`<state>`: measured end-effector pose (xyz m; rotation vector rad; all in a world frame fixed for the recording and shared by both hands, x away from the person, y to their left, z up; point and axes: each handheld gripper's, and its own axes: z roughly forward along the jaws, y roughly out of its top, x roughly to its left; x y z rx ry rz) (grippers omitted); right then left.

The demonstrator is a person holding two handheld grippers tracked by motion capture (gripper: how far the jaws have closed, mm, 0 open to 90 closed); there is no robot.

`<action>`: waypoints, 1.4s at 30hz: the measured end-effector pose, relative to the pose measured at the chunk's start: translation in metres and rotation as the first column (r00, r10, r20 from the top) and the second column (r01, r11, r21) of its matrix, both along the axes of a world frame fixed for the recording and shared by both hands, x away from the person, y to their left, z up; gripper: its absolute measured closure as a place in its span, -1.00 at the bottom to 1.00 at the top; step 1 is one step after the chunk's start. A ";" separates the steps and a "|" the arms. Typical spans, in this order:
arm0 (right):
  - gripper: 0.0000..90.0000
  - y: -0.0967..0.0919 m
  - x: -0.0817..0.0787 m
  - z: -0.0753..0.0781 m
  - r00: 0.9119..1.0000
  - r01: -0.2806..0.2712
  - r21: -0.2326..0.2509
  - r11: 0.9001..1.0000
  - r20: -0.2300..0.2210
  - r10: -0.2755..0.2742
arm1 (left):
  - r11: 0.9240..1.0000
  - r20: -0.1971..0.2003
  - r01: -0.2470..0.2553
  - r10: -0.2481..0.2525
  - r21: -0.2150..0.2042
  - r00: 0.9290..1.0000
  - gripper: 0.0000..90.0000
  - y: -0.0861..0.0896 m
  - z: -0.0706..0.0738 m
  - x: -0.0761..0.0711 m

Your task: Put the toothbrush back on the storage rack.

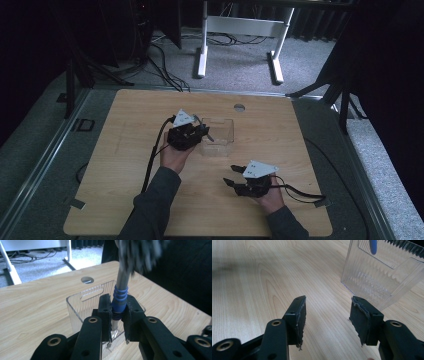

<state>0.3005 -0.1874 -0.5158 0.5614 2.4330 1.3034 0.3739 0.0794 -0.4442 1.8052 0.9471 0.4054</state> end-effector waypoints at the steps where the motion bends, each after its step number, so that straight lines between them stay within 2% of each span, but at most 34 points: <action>1: 0.02 0.000 0.000 0.000 1.000 -0.001 0.000 1.000 0.000 0.001 | 1.000 -0.007 0.001 -0.001 0.003 1.000 0.74 0.000 -0.001 0.001; 4: 0.02 0.000 0.000 0.000 1.000 -0.001 -0.001 1.000 0.001 0.001 | 1.000 -0.028 -0.002 0.003 0.025 1.000 0.74 -0.002 -0.007 0.005; 11: 0.02 -0.001 0.000 0.000 1.000 -0.001 0.001 1.000 0.000 0.001 | 0.999 -0.061 -0.007 0.010 0.045 0.998 0.74 -0.005 -0.019 0.012; 15: 0.02 -0.003 0.000 -0.001 1.000 0.004 0.007 1.000 -0.005 -0.004 | 0.997 -0.068 0.016 -0.011 0.078 0.998 0.72 -0.007 -0.025 0.013; 16: 0.02 -0.004 0.000 -0.001 1.000 0.005 0.010 1.000 -0.007 -0.005 | 0.997 -0.071 0.025 -0.019 0.073 0.997 0.71 -0.007 -0.026 0.013; 17: 0.02 -0.005 0.000 -0.001 1.000 0.007 0.011 1.000 -0.008 -0.007 | 0.997 -0.070 0.031 -0.026 0.066 0.997 0.54 -0.007 -0.026 0.013; 20: 0.02 -0.005 0.000 -0.001 1.000 0.007 0.011 1.000 -0.007 -0.007 | 0.997 -0.040 0.031 -0.028 0.077 0.999 0.06 -0.007 -0.023 0.008; 21: 0.02 -0.005 0.000 -0.001 1.000 0.006 0.012 1.000 -0.007 -0.006 | 0.997 -0.038 0.033 -0.030 0.073 0.999 -0.05 -0.006 -0.022 0.008; 23: 0.02 -0.005 0.000 -0.001 1.000 0.006 0.010 1.000 -0.007 -0.006 | 0.997 -0.026 0.022 -0.020 0.075 0.999 -0.14 -0.005 -0.020 0.006; 28: 0.01 -0.005 0.000 -0.001 1.000 0.006 0.010 1.000 -0.008 -0.006 | 0.999 0.012 -0.028 0.028 0.018 1.000 -0.20 0.007 -0.010 0.002; 32: 0.00 -0.005 0.001 -0.001 1.000 0.006 0.009 1.000 -0.009 -0.006 | 0.999 0.045 -0.046 0.046 -0.008 0.998 -0.21 0.018 -0.002 -0.003; 42: -0.02 -0.006 0.002 -0.002 1.000 0.009 0.003 1.000 -0.023 -0.009 | 0.996 0.055 -0.078 0.080 -0.035 0.995 -0.18 0.043 -0.002 -0.013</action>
